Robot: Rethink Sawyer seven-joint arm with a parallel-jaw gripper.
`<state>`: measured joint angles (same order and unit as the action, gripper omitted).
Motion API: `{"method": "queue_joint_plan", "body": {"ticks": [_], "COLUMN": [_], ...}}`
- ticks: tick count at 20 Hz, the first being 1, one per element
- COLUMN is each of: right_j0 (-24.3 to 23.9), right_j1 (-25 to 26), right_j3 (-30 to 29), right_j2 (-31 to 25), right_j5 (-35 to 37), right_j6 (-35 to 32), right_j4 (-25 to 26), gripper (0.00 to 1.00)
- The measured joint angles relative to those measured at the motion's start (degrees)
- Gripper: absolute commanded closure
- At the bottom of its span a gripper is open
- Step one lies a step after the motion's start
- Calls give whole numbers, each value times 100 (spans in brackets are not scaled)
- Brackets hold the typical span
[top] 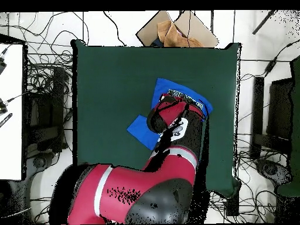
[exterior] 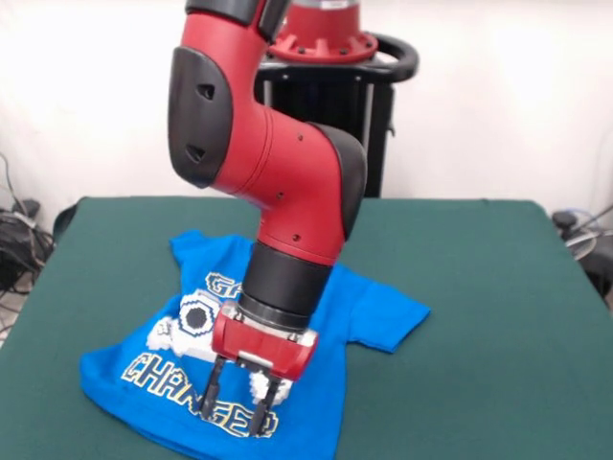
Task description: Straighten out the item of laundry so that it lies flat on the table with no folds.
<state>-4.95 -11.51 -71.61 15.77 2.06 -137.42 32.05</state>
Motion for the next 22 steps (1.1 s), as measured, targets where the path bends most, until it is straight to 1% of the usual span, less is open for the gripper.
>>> {"method": "queue_joint_plan", "body": {"ticks": [2,8,13,14,22], "right_j0": [-31,-282,-573,-695,-870], "right_j1": [-24,-234,-520,-652,-1099], "right_j3": [-12,-146,-429,-577,-1052], "right_j2": [-49,-423,-889,-1091,-1455], "right_j5": [48,470,996,1247,1843], "right_j6": [0,0,0,0,0], "right_j4": [-12,-152,-329,-381,-492], "gripper": [0,0,0,0,0]}}
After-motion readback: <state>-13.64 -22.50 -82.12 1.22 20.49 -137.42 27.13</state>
